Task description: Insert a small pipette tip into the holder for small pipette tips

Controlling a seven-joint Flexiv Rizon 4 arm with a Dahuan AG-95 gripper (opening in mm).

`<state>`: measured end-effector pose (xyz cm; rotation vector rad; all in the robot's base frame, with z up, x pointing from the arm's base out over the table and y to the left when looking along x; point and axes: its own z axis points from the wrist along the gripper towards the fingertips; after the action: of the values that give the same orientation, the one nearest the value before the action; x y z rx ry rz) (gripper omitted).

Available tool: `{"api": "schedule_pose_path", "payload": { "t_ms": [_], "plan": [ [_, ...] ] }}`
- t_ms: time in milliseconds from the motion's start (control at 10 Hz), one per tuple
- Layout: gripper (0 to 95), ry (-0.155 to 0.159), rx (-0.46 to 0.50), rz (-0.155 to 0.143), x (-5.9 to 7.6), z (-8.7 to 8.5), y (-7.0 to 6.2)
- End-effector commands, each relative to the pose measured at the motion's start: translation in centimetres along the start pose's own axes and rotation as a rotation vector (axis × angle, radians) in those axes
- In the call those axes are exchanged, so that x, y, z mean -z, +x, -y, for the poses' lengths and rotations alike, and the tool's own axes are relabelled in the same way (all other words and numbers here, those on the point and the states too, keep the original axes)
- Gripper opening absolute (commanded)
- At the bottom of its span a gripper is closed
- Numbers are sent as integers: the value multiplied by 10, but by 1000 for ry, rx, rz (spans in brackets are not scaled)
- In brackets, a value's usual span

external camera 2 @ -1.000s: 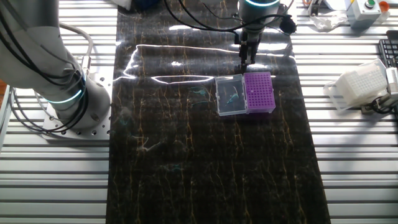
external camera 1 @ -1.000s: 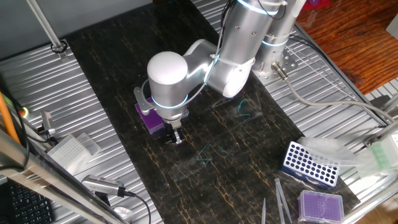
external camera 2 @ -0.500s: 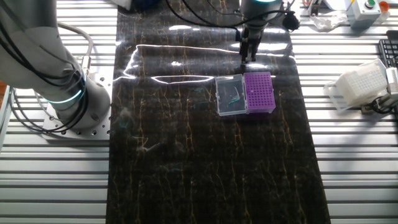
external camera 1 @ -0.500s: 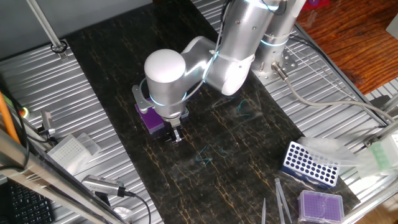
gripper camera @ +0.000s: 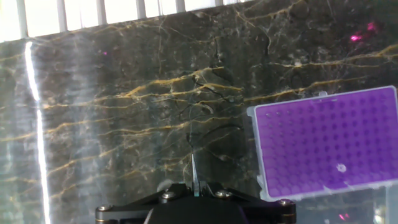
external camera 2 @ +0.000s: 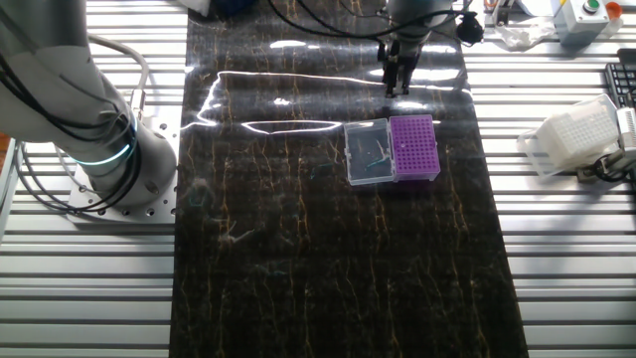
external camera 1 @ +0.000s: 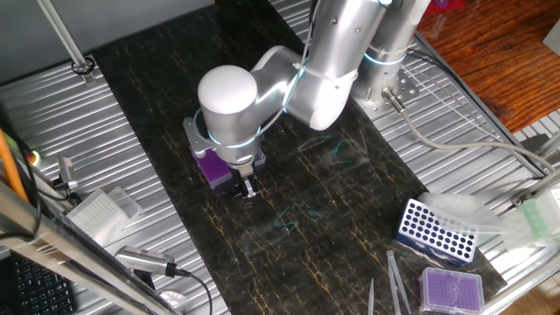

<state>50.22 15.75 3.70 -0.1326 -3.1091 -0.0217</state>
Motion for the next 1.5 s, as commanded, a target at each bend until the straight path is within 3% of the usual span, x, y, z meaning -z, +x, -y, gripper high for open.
{"api": "schedule_pose_path", "payload": {
  "t_ms": [100, 900, 1500],
  "plan": [
    [0, 8, -9, -27, 7, -2, 1],
    [0, -10, 9, -56, 42, -8, 4],
    [0, -11, 25, -53, 45, -8, 2]
  ]
}}
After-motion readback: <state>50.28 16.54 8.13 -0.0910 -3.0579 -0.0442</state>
